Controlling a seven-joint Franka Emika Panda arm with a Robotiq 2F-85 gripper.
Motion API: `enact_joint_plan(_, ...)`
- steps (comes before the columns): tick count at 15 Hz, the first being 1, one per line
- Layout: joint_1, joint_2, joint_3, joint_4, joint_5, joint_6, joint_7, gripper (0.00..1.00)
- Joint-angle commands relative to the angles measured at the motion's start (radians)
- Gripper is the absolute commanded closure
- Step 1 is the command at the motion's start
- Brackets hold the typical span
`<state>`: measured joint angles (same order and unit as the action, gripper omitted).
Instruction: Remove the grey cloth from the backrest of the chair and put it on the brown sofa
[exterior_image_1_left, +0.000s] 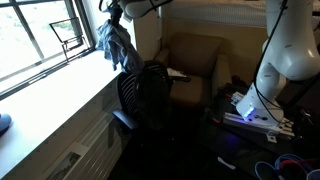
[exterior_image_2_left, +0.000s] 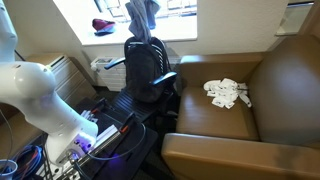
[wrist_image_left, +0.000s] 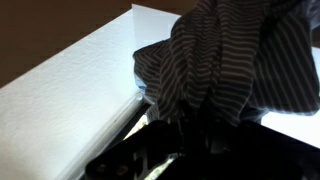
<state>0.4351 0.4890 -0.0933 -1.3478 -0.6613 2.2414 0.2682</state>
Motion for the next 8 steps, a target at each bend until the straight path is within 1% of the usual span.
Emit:
enact_joint_plan(1,0.035,-0.179,-0.015,-0.064,-0.010,-0.133,0.157,0.98)
enact_joint_plan(2,0.054,-0.224,-0.032,-0.079,-0.089,-0.130,0.215,0.98)
enact_joint_plan(3,0.061,-0.281,-0.029,-0.117,-0.143,-0.113,0.185,0.98)
enact_joint_plan(4,0.033,-0.168,-0.010,-0.014,-0.072,-0.120,0.154,0.90)
enact_joint_plan(6,0.047,-0.244,-0.013,-0.052,-0.109,-0.122,0.159,0.90)
enact_joint_plan(7,-0.011,-0.222,0.042,-0.038,-0.221,-0.135,0.282,0.98)
enact_joint_plan(8,-0.047,-0.218,0.027,-0.035,-0.241,-0.125,0.321,0.98)
